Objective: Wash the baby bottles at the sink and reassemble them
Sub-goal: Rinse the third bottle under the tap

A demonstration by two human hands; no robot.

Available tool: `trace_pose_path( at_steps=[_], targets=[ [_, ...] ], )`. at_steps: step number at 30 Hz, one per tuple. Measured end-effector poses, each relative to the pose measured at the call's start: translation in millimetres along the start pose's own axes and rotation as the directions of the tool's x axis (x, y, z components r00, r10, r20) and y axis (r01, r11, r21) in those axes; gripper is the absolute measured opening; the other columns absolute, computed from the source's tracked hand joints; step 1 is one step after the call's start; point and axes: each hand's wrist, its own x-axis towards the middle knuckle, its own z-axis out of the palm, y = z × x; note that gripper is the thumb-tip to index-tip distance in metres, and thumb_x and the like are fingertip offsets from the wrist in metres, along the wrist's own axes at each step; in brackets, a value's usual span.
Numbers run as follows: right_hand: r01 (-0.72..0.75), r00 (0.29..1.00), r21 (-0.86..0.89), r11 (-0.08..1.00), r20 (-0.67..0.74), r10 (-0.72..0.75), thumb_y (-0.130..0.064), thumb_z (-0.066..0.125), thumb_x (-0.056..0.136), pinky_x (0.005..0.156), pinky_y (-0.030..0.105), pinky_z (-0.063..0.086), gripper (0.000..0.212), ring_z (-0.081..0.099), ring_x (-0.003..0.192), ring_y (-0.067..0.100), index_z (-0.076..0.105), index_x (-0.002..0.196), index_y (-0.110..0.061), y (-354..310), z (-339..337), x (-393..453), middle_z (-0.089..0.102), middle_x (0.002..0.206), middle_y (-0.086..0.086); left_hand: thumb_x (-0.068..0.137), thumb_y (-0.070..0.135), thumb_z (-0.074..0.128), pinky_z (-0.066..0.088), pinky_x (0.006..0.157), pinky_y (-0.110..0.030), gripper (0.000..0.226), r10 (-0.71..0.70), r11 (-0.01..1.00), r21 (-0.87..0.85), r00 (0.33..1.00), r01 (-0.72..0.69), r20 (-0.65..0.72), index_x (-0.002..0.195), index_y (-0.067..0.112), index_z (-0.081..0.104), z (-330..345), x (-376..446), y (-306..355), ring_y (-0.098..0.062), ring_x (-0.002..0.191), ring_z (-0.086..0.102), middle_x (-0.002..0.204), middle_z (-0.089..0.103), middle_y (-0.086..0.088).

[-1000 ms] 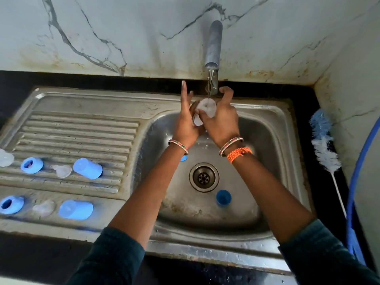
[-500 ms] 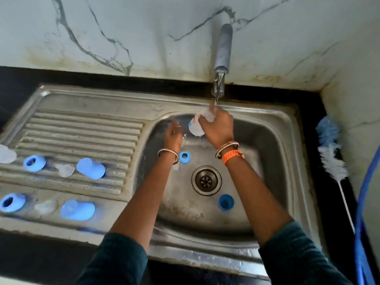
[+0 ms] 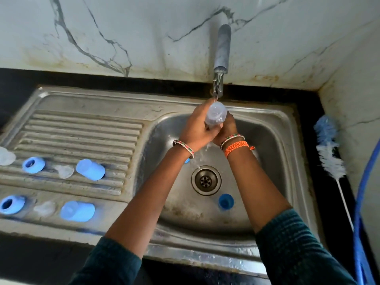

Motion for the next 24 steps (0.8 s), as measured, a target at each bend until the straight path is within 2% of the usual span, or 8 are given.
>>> trace_pose_path(
  at_steps=[5,7,10,13,17,19,21,24],
  targets=[
    [0.160,0.961,-0.342,0.926,-0.159,-0.225,-0.032,0.047,0.095,0.062,0.027,0.048,0.025,0.057,0.075,0.023,0.059,0.096,-0.010,-0.1,4.7,-3.0,0.060,0.082,0.011,0.080,0.016,0.065,0.048,0.084,-0.028,0.054,0.178,0.936,0.302,0.984,-0.178,0.027,0.132,0.009,0.052,-3.8,0.8,-7.4,-0.027,0.099,0.057,0.115,0.049,-0.017],
    [0.320,0.792,-0.791,0.521,-0.079,-0.606,-0.028,0.051,0.093,0.061,0.024,0.042,0.021,0.055,0.074,0.023,0.061,0.080,-0.016,1.3,9.6,-5.7,0.063,0.078,0.007,0.084,0.017,0.059,0.044,0.075,-0.014,0.039,0.146,0.958,0.264,0.984,-0.115,-0.101,0.121,0.004,0.056,-2.3,-4.8,-12.5,-0.020,0.089,0.058,0.111,0.053,-0.017],
    [0.420,0.546,-0.907,-0.029,0.278,-0.790,-0.035,0.052,0.090,0.063,0.028,0.035,0.021,0.057,0.078,0.023,0.062,0.082,-0.018,7.6,15.7,-15.5,0.067,0.084,0.006,0.091,0.018,0.041,0.039,0.056,-0.010,0.014,-0.152,0.970,-0.237,0.900,0.056,-0.409,0.091,0.013,0.053,8.3,-11.1,-6.7,0.001,0.065,0.049,0.076,0.056,-0.005],
    [0.461,0.374,-0.804,-0.375,0.560,-0.740,-0.032,0.051,0.088,0.059,0.027,0.032,0.023,0.058,0.076,0.024,0.064,0.083,-0.013,8.5,13.8,-23.6,0.064,0.086,0.005,0.093,0.039,0.030,0.024,0.031,-0.013,0.038,-0.713,0.366,-0.830,0.700,0.421,0.041,0.071,0.014,0.048,8.2,-5.5,1.8,-0.008,0.035,0.041,0.049,0.049,0.000],
    [0.574,0.351,-0.647,-0.502,0.748,-0.563,-0.028,0.057,0.084,0.056,0.029,0.039,0.019,0.057,0.068,0.022,0.062,0.080,-0.011,-8.2,10.9,-29.4,0.062,0.078,0.003,0.095,0.042,0.022,0.017,0.022,-0.012,0.049,-0.615,-0.003,-0.783,0.616,0.622,0.492,0.075,0.007,0.050,-3.3,-9.7,-4.4,-0.008,0.027,0.033,0.048,0.052,-0.006],
    [0.591,0.458,-0.682,-0.431,0.723,-0.517,-0.026,0.056,0.084,0.059,0.031,0.043,0.015,0.058,0.069,0.023,0.060,0.079,-0.013,-15.9,10.9,-24.6,0.064,0.076,0.003,0.091,0.042,0.026,0.018,0.024,-0.011,0.046,-0.678,0.084,-0.820,0.636,0.567,0.370,0.075,0.007,0.049,-1.6,-6.5,-2.5,-0.009,0.027,0.035,0.050,0.053,-0.007],
    [0.523,0.632,-0.819,-0.236,0.559,-0.537,-0.027,0.051,0.091,0.062,0.029,0.039,0.024,0.054,0.069,0.023,0.055,0.069,-0.018,-18.8,13.7,-18.1,0.059,0.069,0.003,0.083,0.042,0.033,0.025,0.030,-0.012,0.037,-0.712,0.434,-0.797,0.702,0.421,-0.017,0.073,0.011,0.050,4.2,-1.6,-4.2,-0.011,0.031,0.042,0.055,0.052,-0.007],
    [0.337,0.853,-0.929,0.152,0.233,-0.467,-0.037,0.042,0.098,0.060,0.028,0.034,0.044,0.048,0.064,0.021,0.049,0.059,-0.019,-18.1,22.4,-13.1,0.051,0.062,0.001,0.088,0.033,0.038,0.038,0.041,-0.020,0.025,-0.241,0.936,-0.347,0.817,0.053,-0.524,0.081,0.015,0.053,5.5,-5.2,-17.2,-0.006,0.052,0.049,0.066,0.052,-0.001]
  ],
)
